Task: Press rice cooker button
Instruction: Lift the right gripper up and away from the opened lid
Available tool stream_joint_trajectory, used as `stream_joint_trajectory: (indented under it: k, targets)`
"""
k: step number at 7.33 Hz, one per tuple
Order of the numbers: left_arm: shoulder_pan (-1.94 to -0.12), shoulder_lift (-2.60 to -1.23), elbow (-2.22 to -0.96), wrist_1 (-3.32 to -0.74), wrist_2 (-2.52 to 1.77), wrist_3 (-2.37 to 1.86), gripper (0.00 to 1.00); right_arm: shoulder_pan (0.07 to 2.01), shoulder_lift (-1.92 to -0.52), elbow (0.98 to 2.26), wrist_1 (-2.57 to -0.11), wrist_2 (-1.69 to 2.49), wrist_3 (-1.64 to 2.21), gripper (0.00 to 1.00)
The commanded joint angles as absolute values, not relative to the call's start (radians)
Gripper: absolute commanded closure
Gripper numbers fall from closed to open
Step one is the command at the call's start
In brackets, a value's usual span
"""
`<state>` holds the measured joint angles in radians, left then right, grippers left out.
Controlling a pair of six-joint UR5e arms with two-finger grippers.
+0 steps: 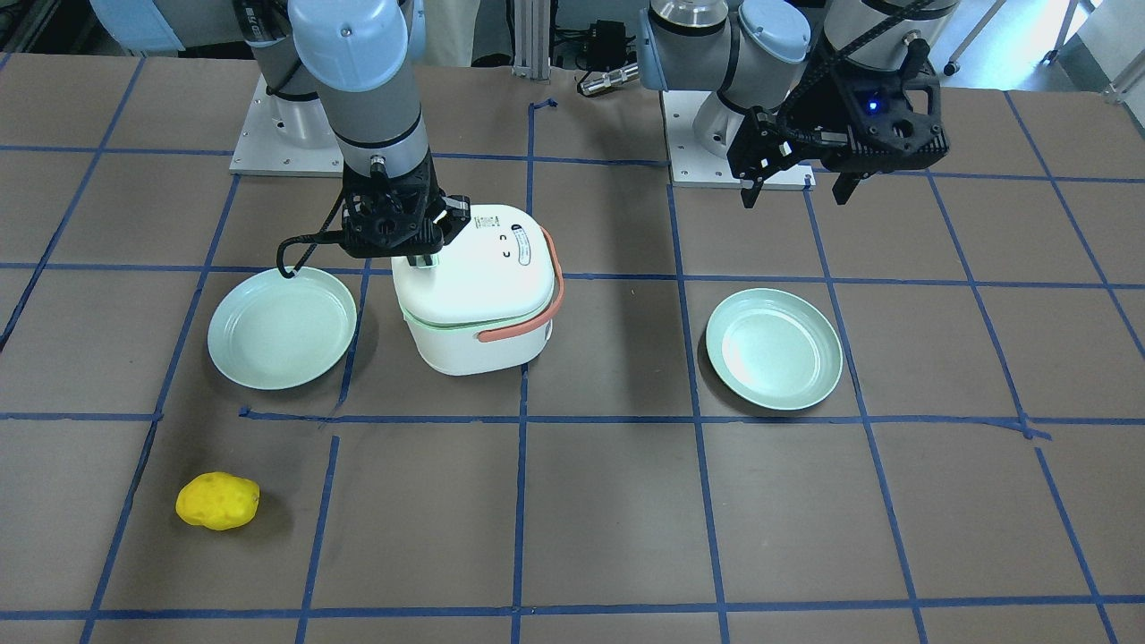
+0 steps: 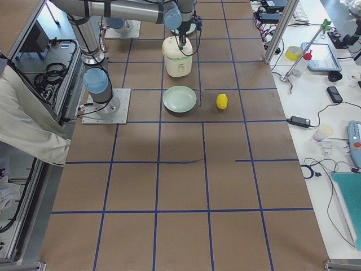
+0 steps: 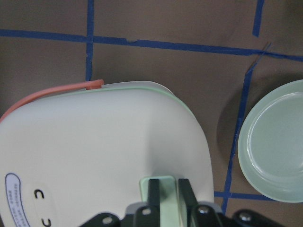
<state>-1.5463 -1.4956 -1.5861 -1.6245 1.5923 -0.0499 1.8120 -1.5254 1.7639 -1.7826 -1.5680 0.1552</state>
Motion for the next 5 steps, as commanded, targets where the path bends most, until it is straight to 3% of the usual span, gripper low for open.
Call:
stream_joint_trajectory:
  k: [1, 5]
  targets:
    - [-1.546, -1.496, -1.586, -1.624, 1.592, -0.049, 0.00, 1.784, -1.531, 1.641, -1.763, -1.670, 0.156, 0.00]
    - [-1.546, -1.496, -1.586, -1.624, 1.592, -0.049, 0.00, 1.562, -1.531, 1.444, -1.591, -1.589, 0.146, 0.00]
